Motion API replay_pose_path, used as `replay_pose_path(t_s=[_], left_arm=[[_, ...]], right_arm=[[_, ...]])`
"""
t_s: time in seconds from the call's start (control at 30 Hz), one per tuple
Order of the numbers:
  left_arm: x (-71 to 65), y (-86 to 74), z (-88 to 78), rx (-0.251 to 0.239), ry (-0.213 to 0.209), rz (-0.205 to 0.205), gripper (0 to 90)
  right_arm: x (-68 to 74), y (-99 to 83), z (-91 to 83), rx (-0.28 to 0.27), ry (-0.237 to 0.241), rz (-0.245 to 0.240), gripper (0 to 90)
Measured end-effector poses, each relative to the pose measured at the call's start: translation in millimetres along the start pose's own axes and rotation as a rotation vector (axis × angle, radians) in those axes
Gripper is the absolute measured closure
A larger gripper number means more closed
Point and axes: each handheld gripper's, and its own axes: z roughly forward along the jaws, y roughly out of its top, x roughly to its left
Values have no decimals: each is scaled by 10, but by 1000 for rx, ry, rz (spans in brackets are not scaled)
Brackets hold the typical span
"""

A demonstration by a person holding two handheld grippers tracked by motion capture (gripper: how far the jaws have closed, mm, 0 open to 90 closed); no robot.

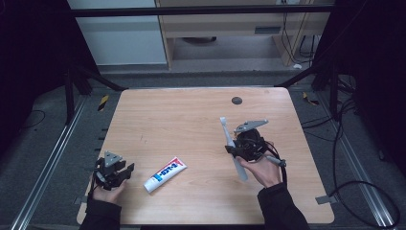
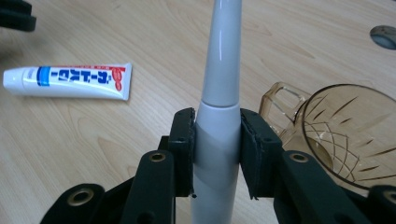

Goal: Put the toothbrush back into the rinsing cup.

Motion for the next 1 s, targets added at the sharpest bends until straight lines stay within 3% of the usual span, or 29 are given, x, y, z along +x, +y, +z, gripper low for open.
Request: replay_pose_path(t_s=[0.5,0.67,1.0], left_arm=[[2,0,0,-1,1,1,617],[2,0,1,0,1,1,617],[5,-1,0,-2,2,0,618]], right_arm=[[18,102,-181,-230,-46,62,679],[28,130,-208,-291,-63,65,679],[18,204,-246,-441,-107,120,678]])
